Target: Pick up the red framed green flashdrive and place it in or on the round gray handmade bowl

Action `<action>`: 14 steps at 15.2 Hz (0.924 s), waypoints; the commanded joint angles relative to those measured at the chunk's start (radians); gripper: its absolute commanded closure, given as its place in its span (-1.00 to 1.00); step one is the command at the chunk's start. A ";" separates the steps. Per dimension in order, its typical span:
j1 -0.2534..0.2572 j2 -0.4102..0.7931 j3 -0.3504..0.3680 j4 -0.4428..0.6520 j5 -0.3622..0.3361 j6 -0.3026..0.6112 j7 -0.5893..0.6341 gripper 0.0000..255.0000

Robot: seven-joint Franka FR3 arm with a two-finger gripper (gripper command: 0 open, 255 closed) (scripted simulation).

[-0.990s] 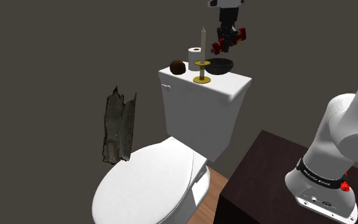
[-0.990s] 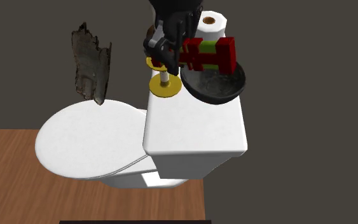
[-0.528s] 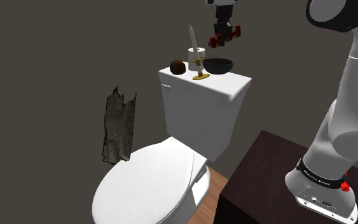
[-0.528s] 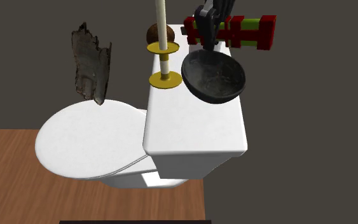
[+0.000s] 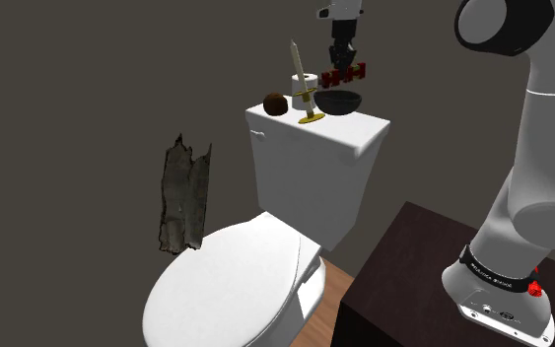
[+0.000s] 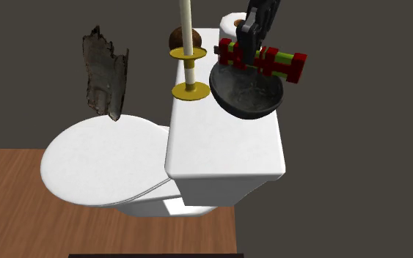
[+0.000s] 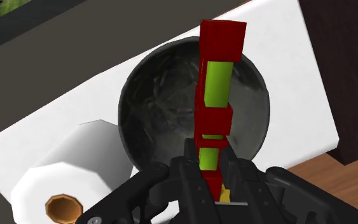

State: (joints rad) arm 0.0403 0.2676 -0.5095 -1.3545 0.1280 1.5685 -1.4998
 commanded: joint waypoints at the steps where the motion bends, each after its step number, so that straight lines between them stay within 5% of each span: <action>1: 0.004 -0.007 0.000 -0.036 -0.005 0.030 0.000 1.00; 14: 0.017 -0.023 0.003 -0.158 -0.012 0.138 0.002 1.00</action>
State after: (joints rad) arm 0.0570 0.2451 -0.5069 -1.5127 0.1161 1.7063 -1.4978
